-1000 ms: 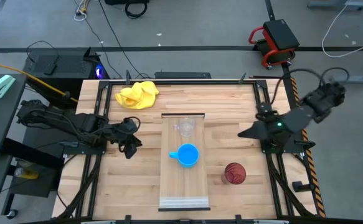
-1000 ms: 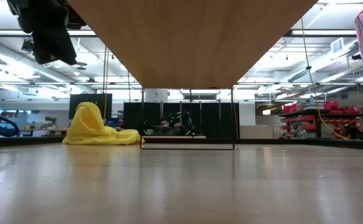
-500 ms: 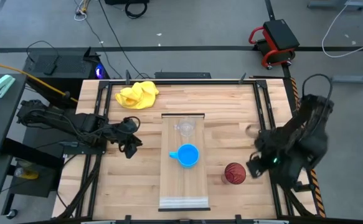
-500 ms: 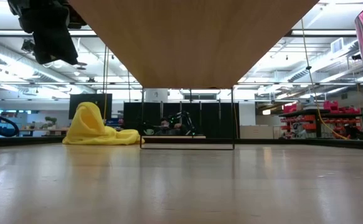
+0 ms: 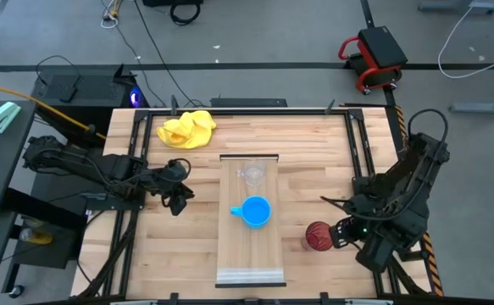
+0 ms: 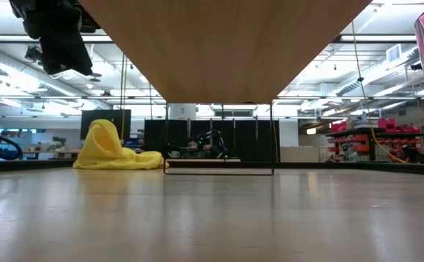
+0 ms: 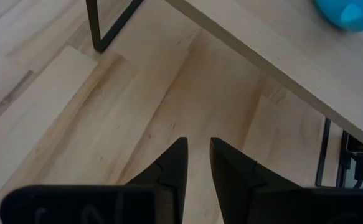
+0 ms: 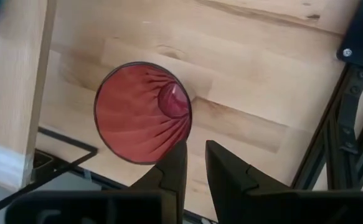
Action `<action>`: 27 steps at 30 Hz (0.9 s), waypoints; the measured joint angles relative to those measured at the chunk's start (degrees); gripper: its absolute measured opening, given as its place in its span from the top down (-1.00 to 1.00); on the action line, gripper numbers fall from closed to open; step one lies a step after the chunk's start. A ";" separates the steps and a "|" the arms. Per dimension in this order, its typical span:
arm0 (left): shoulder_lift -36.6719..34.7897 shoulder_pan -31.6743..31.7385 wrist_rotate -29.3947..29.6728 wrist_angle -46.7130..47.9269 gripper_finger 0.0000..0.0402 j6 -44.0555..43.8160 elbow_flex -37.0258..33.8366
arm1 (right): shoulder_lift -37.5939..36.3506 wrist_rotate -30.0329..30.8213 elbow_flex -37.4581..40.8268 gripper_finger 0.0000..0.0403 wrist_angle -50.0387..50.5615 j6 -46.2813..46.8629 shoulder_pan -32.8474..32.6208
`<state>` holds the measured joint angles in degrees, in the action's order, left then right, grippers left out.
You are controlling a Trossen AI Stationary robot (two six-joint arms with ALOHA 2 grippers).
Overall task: Stack small to large cups/mugs on shelf
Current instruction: Put the red cup on the shelf
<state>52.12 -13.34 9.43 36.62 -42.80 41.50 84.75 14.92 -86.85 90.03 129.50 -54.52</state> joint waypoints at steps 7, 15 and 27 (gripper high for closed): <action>0.00 0.00 1.20 0.02 0.64 0.61 0.00 | 0.00 -0.02 1.92 0.68 -0.32 -0.12 -0.02; 0.00 0.00 2.53 0.07 0.63 1.99 0.00 | 0.34 -0.01 2.10 0.70 -0.30 0.72 -0.15; 0.00 -0.02 3.67 0.01 0.67 2.14 0.00 | 0.87 -4.75 2.12 0.71 -0.01 0.90 -0.42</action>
<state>52.12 -13.37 13.10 36.63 -40.66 41.50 85.62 10.17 -84.73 90.02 130.40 -54.94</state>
